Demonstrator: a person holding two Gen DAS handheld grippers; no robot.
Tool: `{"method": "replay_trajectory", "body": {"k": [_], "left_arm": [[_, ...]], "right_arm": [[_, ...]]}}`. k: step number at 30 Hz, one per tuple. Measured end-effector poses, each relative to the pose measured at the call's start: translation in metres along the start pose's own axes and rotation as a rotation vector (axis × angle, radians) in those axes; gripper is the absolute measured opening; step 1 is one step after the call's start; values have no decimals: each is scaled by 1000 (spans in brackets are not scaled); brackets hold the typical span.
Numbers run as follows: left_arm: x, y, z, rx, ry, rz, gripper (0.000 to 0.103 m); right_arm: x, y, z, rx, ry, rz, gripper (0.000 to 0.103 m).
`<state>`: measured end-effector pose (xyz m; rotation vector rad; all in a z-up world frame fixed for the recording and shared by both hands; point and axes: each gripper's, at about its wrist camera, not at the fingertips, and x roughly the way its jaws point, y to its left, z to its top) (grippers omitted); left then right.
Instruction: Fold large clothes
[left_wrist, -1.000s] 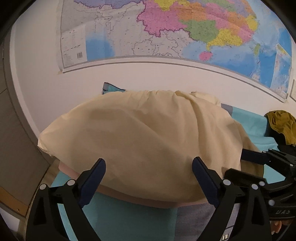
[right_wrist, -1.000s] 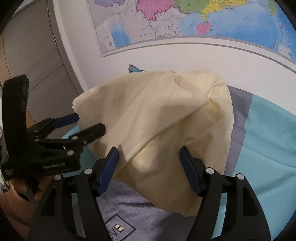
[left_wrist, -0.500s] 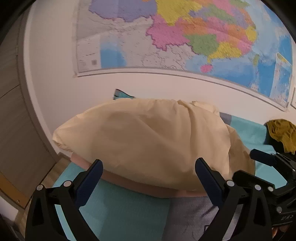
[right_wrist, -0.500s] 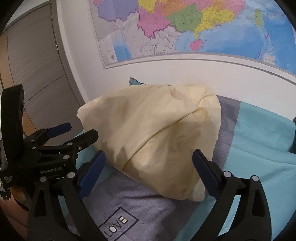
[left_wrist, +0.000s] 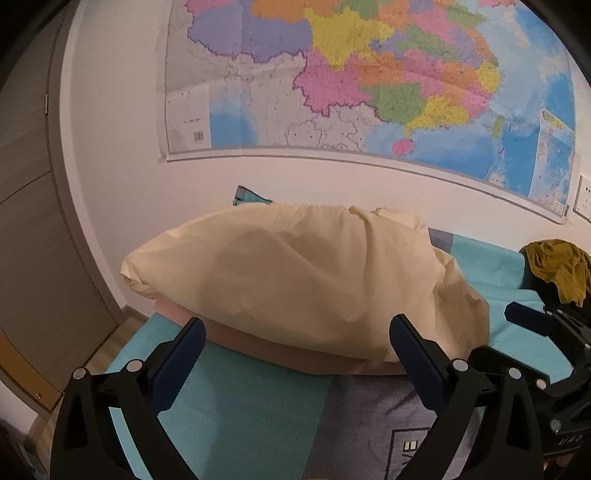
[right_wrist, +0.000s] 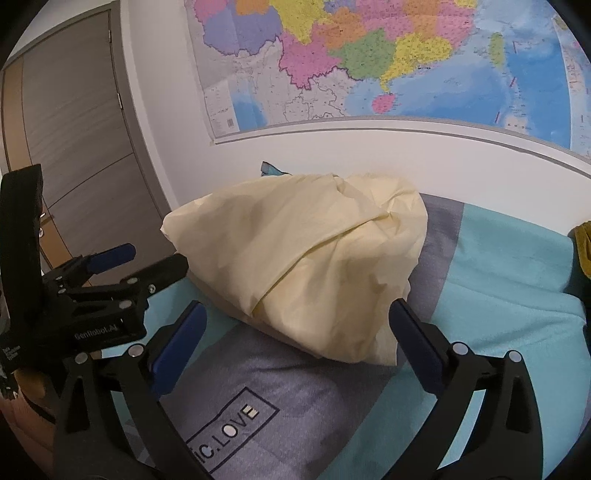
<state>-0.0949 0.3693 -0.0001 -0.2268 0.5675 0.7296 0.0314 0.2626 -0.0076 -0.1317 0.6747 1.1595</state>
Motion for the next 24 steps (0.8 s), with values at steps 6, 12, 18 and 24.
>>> {"method": "replay_trajectory", "body": {"k": [6,12,18,24], "left_arm": [[-11,-2,-2,-13,-18,8,96],[-17,-5,-6,-16,-15,5,96],[-26,-5,-10,-23,-23,15,96],[-30,-3,-14,-28,-21,15,96]], "right_arm": [[-10,1,-4,-8,-11,-4,97],[-18,4,-8,-16,-11,0,97],[-24,9,-12,-39,-16,1,97],[-32,13,-16,-39,-27,2,97]]}}
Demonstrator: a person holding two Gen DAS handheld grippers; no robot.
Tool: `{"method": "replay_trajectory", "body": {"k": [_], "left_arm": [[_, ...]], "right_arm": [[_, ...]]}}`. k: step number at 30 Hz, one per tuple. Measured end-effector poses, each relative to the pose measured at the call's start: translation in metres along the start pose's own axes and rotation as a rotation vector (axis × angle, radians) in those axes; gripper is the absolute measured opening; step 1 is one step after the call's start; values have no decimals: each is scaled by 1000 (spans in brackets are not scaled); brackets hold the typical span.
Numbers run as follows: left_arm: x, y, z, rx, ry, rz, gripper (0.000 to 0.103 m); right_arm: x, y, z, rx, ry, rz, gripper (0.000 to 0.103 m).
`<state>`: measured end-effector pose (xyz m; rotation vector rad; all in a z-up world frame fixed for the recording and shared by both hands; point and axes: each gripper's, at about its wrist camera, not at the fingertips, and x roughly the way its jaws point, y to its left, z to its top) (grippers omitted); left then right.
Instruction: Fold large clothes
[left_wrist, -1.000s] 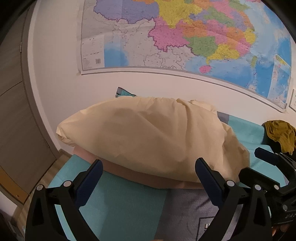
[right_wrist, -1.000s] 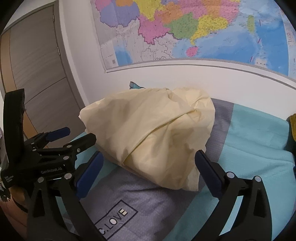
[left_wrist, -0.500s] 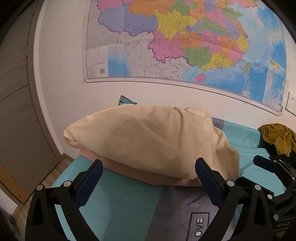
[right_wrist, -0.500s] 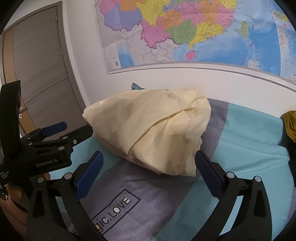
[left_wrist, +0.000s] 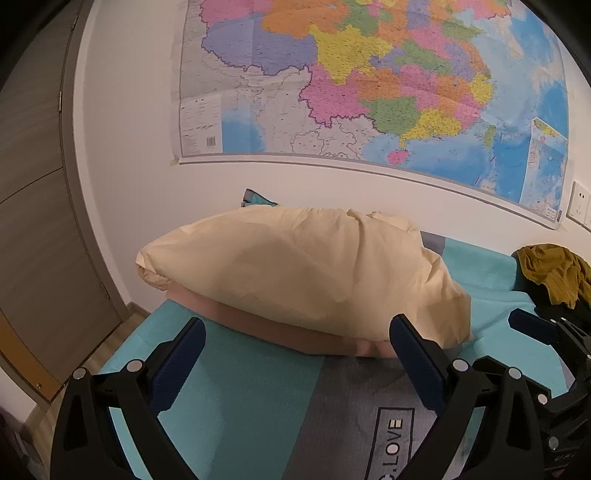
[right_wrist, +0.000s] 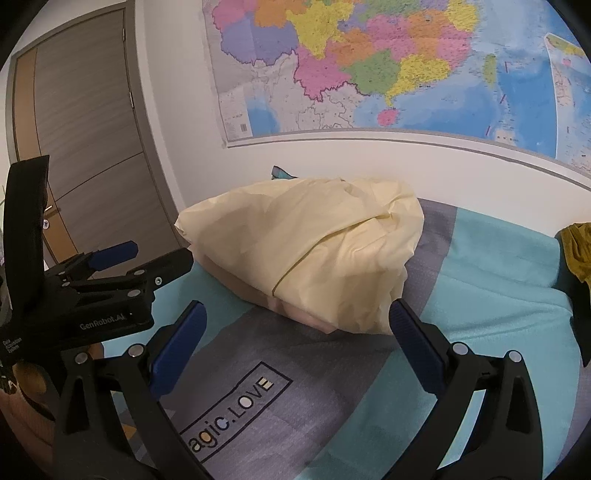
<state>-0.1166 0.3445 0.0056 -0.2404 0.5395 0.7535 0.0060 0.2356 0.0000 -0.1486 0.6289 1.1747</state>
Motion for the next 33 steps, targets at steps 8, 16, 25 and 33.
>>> {"method": "replay_trajectory", "body": {"k": [8,16,25,33], "left_arm": [[-9,1,-3,-5,-12,-1,96],[-17,-2,-6,-1,-14,-8,96],[-23,-6,-10,10,-20,-18,96],[-26,-9,-13,14,-22,-18,96]], "right_arm": [[-7,4,-3,-5,0,7,97],[-16,5,-7,1,-7,3,97],[-24,4,-14,15,-6,4,97],[-27,1,-17,27,-7,8,97]]}}
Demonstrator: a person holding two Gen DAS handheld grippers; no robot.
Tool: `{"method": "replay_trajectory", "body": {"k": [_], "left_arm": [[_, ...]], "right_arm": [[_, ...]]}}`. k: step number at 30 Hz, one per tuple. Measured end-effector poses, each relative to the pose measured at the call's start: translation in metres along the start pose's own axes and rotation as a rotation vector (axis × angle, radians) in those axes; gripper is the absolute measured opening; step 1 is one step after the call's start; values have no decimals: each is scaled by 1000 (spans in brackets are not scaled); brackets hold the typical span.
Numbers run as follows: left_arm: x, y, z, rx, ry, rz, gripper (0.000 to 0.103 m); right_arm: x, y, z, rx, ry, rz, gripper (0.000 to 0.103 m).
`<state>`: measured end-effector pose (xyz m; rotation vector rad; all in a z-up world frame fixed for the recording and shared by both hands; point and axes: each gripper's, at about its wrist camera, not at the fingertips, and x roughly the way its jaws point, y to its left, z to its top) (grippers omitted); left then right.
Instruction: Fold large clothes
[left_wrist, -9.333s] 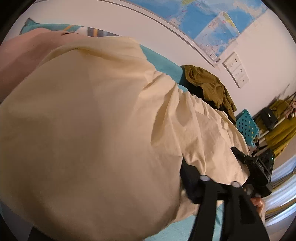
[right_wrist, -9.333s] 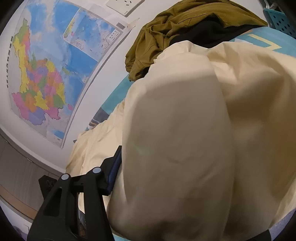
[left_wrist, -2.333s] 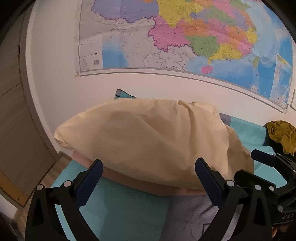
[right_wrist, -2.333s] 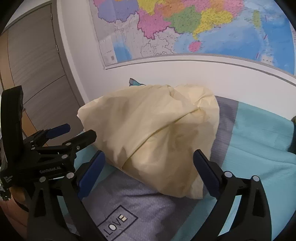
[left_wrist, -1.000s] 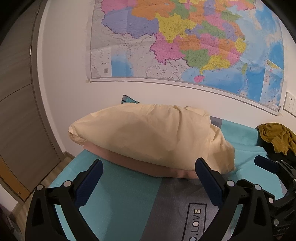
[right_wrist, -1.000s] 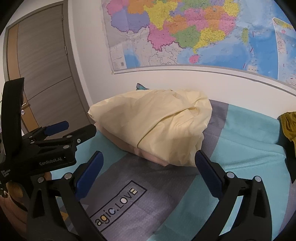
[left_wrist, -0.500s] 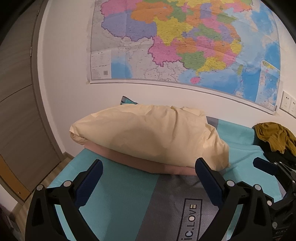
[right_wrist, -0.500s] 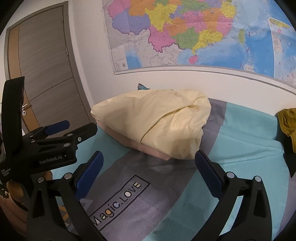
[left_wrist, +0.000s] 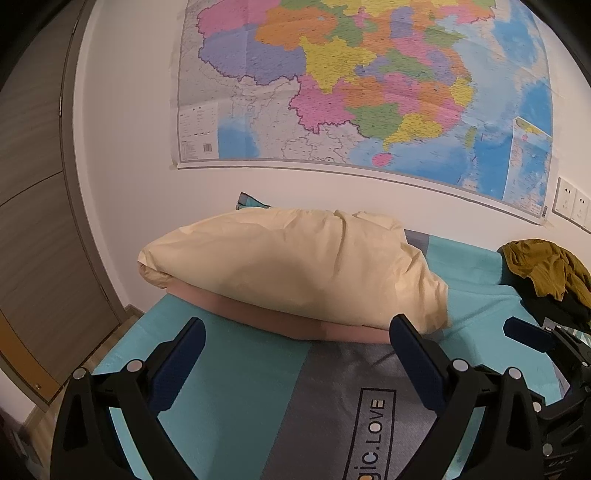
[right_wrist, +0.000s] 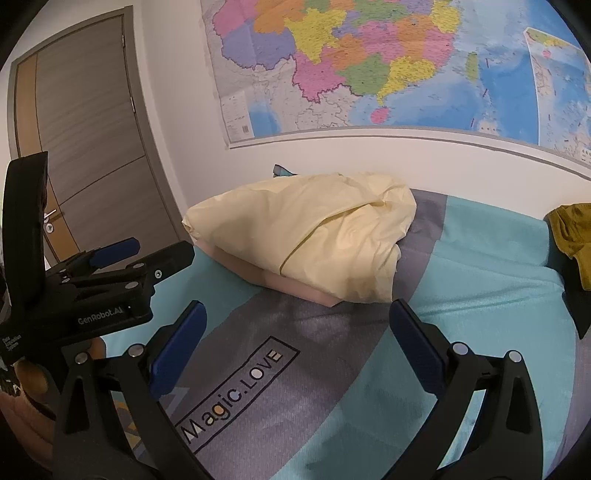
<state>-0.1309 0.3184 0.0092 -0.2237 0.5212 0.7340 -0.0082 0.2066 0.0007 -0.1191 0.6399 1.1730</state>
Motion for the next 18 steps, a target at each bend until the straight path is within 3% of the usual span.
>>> {"method": "replay_trajectory", "body": {"k": [18], "left_arm": [[-4,-5,-4,12,-1,-5,96]], "right_arm": [[-5,-5,-5,12,-4,5,97]]}}
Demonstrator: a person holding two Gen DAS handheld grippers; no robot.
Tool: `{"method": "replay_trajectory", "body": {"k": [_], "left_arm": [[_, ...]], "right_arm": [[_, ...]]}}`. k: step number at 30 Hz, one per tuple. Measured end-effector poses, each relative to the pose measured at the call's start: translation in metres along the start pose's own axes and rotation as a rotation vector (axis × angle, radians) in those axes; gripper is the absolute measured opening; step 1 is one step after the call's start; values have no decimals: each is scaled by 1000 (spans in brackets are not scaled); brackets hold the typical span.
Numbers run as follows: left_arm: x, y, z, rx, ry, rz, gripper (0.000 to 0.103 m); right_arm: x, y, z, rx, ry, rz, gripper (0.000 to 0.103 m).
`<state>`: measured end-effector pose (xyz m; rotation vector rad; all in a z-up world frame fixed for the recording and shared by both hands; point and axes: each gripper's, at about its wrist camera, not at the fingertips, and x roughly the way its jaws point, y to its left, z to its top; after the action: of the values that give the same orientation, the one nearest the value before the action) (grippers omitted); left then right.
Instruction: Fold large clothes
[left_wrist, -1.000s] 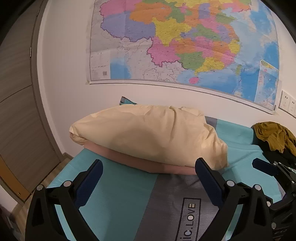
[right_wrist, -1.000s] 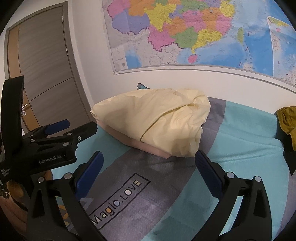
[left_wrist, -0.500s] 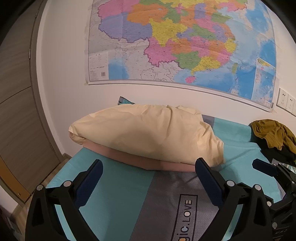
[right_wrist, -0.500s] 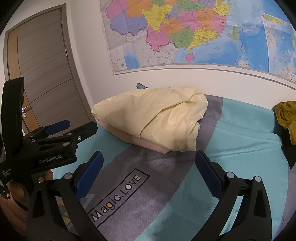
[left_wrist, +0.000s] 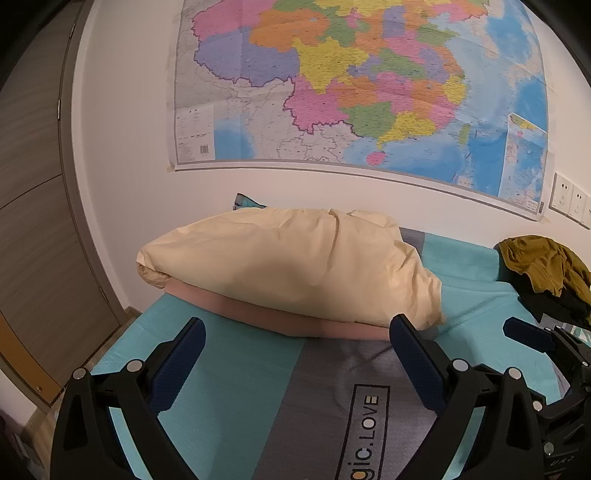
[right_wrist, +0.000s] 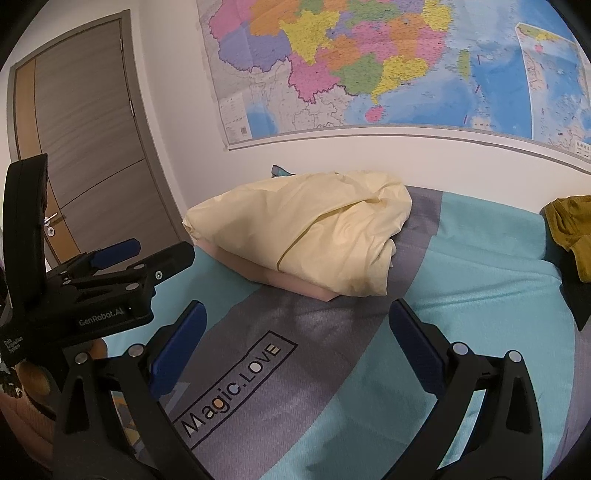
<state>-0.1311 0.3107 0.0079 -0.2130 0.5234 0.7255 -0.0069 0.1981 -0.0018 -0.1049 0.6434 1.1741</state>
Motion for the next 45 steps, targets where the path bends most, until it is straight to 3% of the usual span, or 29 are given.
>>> {"method": "replay_trajectory", "body": {"k": [45], "left_arm": [[-2,-10,-5,19,3,-27,96]], "right_arm": [[-9,-1,-6,10,5,4,97]]}}
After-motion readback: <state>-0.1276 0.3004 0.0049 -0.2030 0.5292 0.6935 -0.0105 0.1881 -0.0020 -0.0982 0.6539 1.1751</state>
